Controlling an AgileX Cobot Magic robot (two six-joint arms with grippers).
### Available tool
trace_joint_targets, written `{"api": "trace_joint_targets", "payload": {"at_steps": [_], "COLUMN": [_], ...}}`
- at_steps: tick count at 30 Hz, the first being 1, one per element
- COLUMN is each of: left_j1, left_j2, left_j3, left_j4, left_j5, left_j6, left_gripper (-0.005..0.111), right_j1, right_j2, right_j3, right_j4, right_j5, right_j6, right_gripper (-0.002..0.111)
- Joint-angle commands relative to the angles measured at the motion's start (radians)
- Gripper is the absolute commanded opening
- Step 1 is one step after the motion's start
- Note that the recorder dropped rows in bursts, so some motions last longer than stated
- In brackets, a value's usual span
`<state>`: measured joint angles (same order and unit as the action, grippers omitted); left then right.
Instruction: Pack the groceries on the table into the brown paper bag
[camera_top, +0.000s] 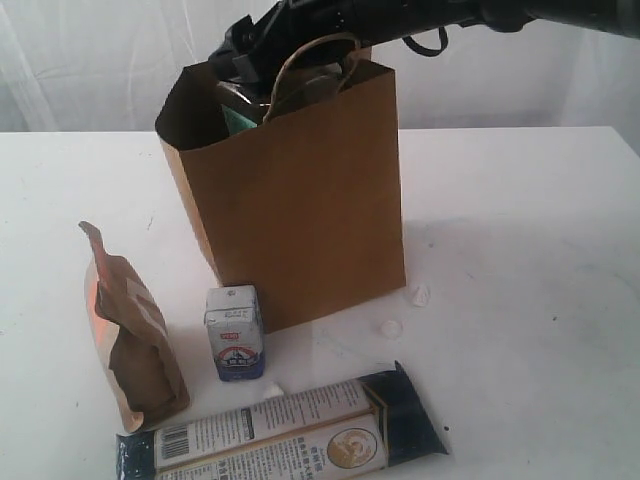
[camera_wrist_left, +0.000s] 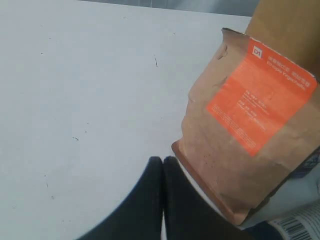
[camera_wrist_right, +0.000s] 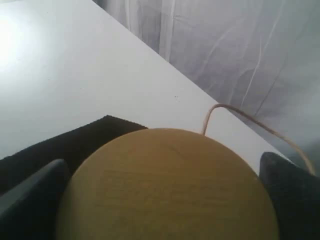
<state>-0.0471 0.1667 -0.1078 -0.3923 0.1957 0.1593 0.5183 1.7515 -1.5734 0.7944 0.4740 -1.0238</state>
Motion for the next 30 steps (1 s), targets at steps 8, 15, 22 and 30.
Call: {"api": "trace_joint_targets", "payload": {"at_steps": [8, 15, 22, 30], "left_j1": [-0.006, -0.006, -0.006, -0.006], "left_j2": [-0.003, -0.003, -0.003, -0.003], "left_j3": [0.006, 0.006, 0.006, 0.006], "left_j4": [-0.005, -0.007, -0.012, -0.012], "left_j5": [-0.011, -0.014, -0.018, -0.023], "left_j6": [-0.006, -0.006, -0.006, -0.006], "left_gripper": [0.000, 0.000, 0.000, 0.000], "right_j1": [0.002, 0.002, 0.002, 0.000], "right_j2": [-0.011, -0.011, -0.011, -0.054], "right_j3": [-0.008, -0.008, -0.008, -0.008], "right_j4": [0.016, 0.016, 0.016, -0.101], "right_j5": [0.079, 0.066, 0.066, 0.071], "right_j6": [0.016, 0.035, 0.046, 0.042], "right_gripper": [0.071, 0.072, 0.095, 0.095]}}
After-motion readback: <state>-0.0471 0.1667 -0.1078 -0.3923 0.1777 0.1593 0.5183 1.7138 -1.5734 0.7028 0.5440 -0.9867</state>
